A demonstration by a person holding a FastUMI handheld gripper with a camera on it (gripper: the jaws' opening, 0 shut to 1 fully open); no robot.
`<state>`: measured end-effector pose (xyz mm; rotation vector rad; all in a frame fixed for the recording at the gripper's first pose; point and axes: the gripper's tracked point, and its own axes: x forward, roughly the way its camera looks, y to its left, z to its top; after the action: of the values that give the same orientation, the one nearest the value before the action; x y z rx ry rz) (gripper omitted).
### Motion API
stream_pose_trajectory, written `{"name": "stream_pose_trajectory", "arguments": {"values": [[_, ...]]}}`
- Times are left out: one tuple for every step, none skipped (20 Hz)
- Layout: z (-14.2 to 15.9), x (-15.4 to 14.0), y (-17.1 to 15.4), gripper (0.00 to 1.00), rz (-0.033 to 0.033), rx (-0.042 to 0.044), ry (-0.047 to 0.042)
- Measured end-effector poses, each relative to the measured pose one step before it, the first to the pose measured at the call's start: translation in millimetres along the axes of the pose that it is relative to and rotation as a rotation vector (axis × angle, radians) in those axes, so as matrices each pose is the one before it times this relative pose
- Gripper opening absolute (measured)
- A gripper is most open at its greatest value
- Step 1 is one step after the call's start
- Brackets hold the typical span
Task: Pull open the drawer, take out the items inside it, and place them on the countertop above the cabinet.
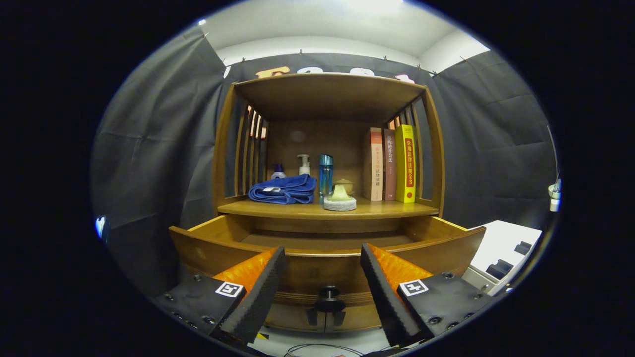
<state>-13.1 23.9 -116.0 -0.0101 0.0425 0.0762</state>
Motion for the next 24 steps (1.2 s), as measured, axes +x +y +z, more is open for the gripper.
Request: {"name": "stream_pose_trajectory", "arguments": {"values": [[-2.76,0.28,1.97,0.98,0.00598,-0.00475,0.00488],[-3.18,0.53,1.01,0.98,0.00534,-0.00354,0.00654],[-3.52,0.0,2.21,0.99,0.00517,0.00125,0.00575],[-4.81,-0.19,0.98,0.99,0.00285,0.00303,0.00867],[-5.59,-0.29,-0.22,0.99,0.00028,0.00268,0.01262],[-6.89,1.13,-0.63,0.99,0.00064,0.0013,0.01636],[-5.9,0.25,-0.75,0.99,-0.00182,0.00191,0.01263],[-5.0,1.53,-0.74,0.99,-0.00117,0.00271,0.01129],[-4.89,1.09,-0.74,0.99,-0.00002,0.00211,0.01071],[-5.76,2.47,-1.09,0.99,-0.0021,0.00123,0.01226],[-4.27,1.97,-0.82,0.99,-0.00232,-0.0003,0.00845],[-3.89,1.66,-1.07,0.99,-0.00451,-0.00233,0.00592],[-3.24,1.59,-2.28,0.99,-0.00611,-0.00155,0.00479],[-4.18,2.3,-2.45,0.99,-0.0073,0.00205,0.00954],[-5.3,1.41,-1.39,0.99,-0.00567,0.00724,0.01313],[-3.64,1.42,-1.17,0.99,-0.00405,0.01314,0.00994],[-2.04,1.64,-2.86,0.99,-0.01008,0.00824,0.00569],[2.17,0.85,-0.95,0.99,-0.00381,0.00333,-0.01138],[-0.89,0.22,0.51,1.0,-0.00262,-0.00466,-0.00017],[-0.55,-0.11,1.36,1.0,-0.00065,-0.01293,-0.00084],[-1.02,0.31,1.18,1.0,-0.00095,-0.00808,0.00479],[0.19,0.38,0.47,1.0,-0.00286,-0.00189,0.00128],[0.23,1.73,0.11,1.0,-0.00164,-0.00065,0.00276],[-0.32,2.56,0.21,1.0,-0.00042,-0.0006,0.00272]]}}
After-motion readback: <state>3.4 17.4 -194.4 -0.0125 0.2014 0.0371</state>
